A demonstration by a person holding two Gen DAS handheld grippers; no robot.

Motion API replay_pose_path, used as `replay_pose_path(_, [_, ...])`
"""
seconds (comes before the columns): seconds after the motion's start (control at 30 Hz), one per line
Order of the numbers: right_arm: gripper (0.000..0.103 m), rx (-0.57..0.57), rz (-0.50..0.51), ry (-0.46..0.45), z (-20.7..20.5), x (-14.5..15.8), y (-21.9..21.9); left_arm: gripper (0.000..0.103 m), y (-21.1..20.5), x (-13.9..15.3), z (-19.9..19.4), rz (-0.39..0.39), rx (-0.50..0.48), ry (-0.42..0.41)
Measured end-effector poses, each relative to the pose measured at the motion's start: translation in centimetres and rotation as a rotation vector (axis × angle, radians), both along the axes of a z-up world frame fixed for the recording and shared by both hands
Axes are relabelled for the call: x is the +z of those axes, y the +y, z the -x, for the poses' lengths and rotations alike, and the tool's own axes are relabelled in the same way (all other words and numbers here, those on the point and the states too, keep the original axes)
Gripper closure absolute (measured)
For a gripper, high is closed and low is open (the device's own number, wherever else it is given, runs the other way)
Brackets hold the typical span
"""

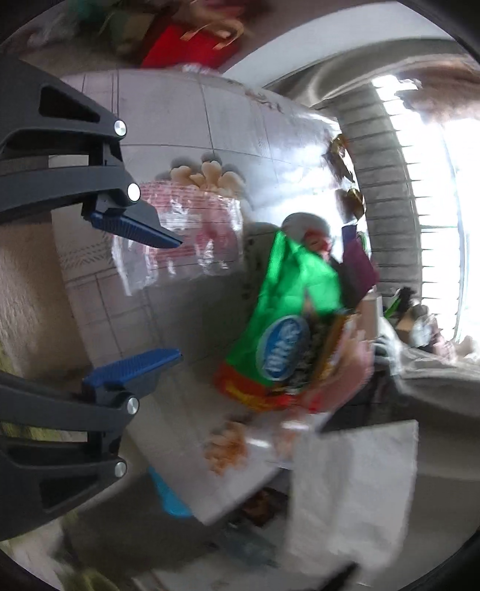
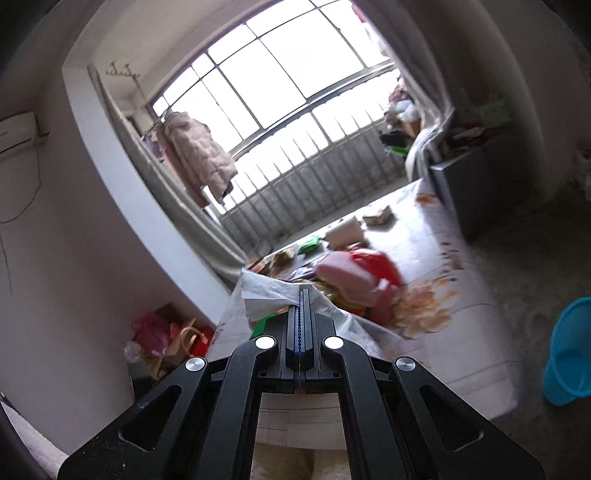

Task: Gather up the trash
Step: 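Lift plastic bag with left tool while right tool carries tissue toward blue wastebasket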

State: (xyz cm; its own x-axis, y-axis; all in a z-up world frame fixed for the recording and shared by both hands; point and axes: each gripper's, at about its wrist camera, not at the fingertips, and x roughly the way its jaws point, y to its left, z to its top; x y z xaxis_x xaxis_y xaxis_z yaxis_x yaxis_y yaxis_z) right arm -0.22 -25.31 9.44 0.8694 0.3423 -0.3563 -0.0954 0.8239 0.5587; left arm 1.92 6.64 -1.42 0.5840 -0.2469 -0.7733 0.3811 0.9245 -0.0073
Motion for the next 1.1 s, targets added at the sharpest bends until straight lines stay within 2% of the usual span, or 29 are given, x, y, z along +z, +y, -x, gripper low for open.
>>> replay_pose_path(0.03, [0.103, -0.018, -0.002, -0.001, 0.6, -0.1, -0.6, 0.046, -0.6, -0.6, 0.3, -0.055, -0.018, -0.012])
replay_pose_path(0.2, [0.103, -0.058, -0.026, 0.016, 1.9, -1.3, -2.4, 0.045, -1.3, -3.0, 1.1, -0.215, -0.051, -0.059])
replay_pose_path(0.27, [0.103, -0.067, -0.038, 0.031, 2.0, -2.0, -2.8, 0.048, -1.0, -3.5, 1.0, -0.248, -0.049, -0.065])
replay_pose_path(0.33, [0.103, -0.069, -0.048, 0.036, 2.2, -2.4, -2.9, 0.066, -0.2, -4.1, 0.5, -0.22, -0.038, -0.035])
replay_pose_path(0.37, [0.103, -0.07, -0.051, 0.036, 2.3, -2.3, -3.0, 0.068, 0.2, -4.3, 0.1, -0.186, -0.026, -0.014])
replay_pose_path(0.43, [0.103, -0.07, -0.06, 0.034, 2.6, -2.4, -3.0, 0.079, 1.3, -4.2, -0.6, -0.115, 0.0, 0.013])
replay_pose_path(0.47, [0.103, -0.069, -0.066, 0.033, 2.6, -2.5, -3.1, 0.08, 1.6, -4.1, -0.8, -0.099, 0.006, 0.018])
replay_pose_path(0.53, [0.103, -0.067, -0.077, 0.031, 2.8, -2.7, -3.2, 0.089, 1.8, -4.2, -1.1, -0.102, 0.008, 0.014])
replay_pose_path(0.63, [0.103, -0.065, -0.085, 0.034, 3.1, -3.0, -3.3, 0.095, 1.8, -4.2, -1.0, -0.104, -0.004, -0.001])
replay_pose_path(0.8, [0.103, -0.071, -0.098, 0.032, 3.6, -3.2, -3.8, 0.099, 2.0, -2.8, -0.3, -0.092, 0.007, -0.035])
replay_pose_path(0.93, [0.103, -0.086, -0.109, 0.02, 4.2, -3.2, -4.5, 0.101, 1.7, -0.1, 1.3, -0.069, 0.002, -0.073])
replay_pose_path(1.1, [0.103, -0.127, -0.119, 0.007, 5.1, -3.6, -5.9, 0.103, 0.8, 4.0, 3.4, 0.008, -0.049, -0.103])
